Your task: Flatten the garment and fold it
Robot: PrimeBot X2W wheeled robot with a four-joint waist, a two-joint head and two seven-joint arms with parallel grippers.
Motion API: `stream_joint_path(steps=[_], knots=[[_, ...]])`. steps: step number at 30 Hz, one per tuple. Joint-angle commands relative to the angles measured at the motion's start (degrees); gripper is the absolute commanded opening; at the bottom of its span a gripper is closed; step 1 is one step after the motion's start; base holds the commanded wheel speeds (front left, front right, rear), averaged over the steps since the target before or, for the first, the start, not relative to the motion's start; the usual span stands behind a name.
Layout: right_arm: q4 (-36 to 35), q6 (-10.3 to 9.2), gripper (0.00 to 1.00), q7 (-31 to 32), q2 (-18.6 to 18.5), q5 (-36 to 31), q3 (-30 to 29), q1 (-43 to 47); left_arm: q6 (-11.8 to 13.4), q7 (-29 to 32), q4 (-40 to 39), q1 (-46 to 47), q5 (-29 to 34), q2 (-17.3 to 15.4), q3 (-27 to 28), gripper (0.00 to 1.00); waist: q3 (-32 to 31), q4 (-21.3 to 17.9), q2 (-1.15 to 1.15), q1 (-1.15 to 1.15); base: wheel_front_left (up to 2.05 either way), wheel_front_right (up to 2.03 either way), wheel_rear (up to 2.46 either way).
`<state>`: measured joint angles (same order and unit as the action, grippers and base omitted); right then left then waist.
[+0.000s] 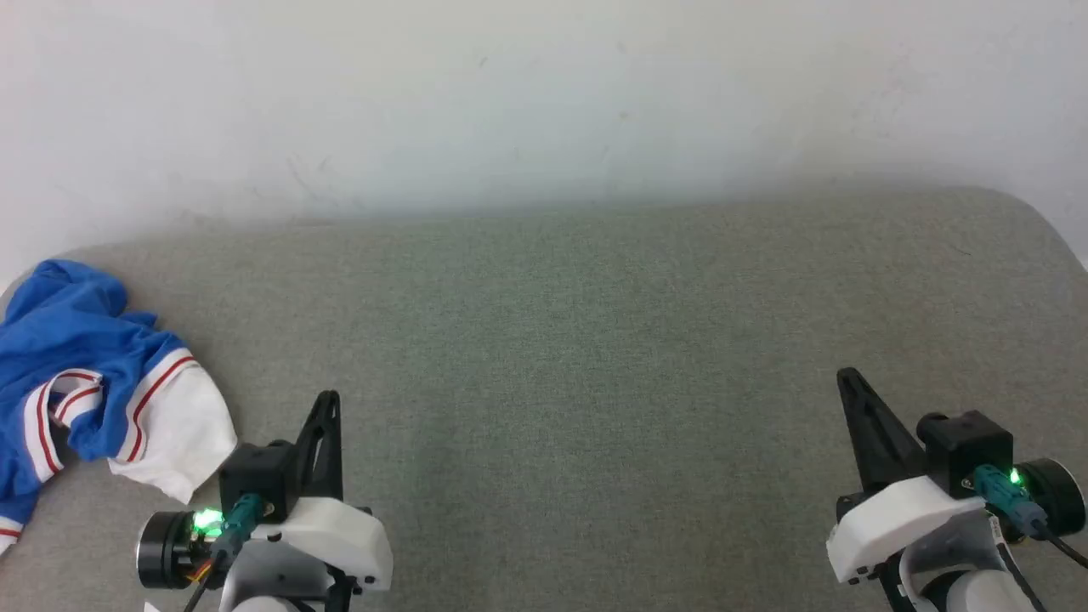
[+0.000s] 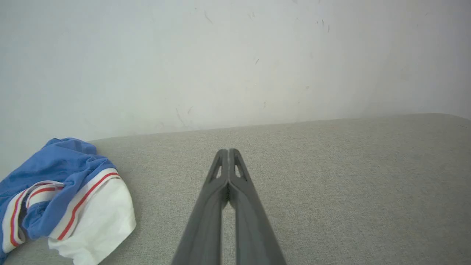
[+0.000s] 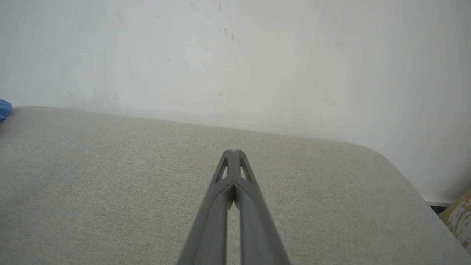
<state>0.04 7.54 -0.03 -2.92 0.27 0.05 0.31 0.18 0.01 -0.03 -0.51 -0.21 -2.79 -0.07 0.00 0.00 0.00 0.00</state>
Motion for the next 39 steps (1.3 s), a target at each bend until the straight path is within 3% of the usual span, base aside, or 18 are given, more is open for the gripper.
stream_joint_path(steps=[1, 28, 29, 30, 31, 39], knots=[[0.0, -0.05, 0.00, 0.0, 0.0, -0.3, 0.0, -0.3, -0.2, 0.0, 0.0, 0.5, 0.2, -0.1, 0.1, 0.00, 0.0, 0.0, 0.00, 0.00, 0.00, 0.00, 0.00], [0.0, -0.05, 0.00, 0.0, 0.0, -0.3, 0.0, -0.3, -0.2, 0.0, 0.0, 0.5, 0.2, -0.1, 0.1, 0.00, 0.0, 0.0, 0.00, 0.00, 0.00, 0.00, 0.00], [0.0, 0.00, 1.00, 0.0, 0.0, 0.0, 0.0, 0.0, 0.0, 0.0, 0.0, 0.0, 0.0, 0.0, 0.0, 1.00, 0.0, 0.0, 0.00, 0.00, 0.00, 0.00, 0.00], [0.0, 0.00, 0.00, 0.0, 0.0, 0.0, 0.0, 0.0, 0.0, 0.0, 0.0, 0.0, 0.0, 0.0, 0.0, 0.00, 0.0, 0.0, 0.00, 0.00, 0.00, 0.00, 0.00], [0.0, 0.01, 1.00, 0.0, 0.0, 0.0, 0.0, 0.0, 0.0, 0.0, 0.0, 0.0, 0.0, 0.0, 0.0, 1.00, 0.0, 0.0, 0.00, 0.00, 0.00, 0.00, 0.00], [-0.4, 0.01, 1.00, -0.7, 0.0, 0.4, -0.9, 0.5, 0.1, -0.7, -0.5, -0.4, 0.1, 0.0, -0.2, 1.00, 0.0, 0.0, 0.00, 0.00, 0.00, 0.00, 0.00]])
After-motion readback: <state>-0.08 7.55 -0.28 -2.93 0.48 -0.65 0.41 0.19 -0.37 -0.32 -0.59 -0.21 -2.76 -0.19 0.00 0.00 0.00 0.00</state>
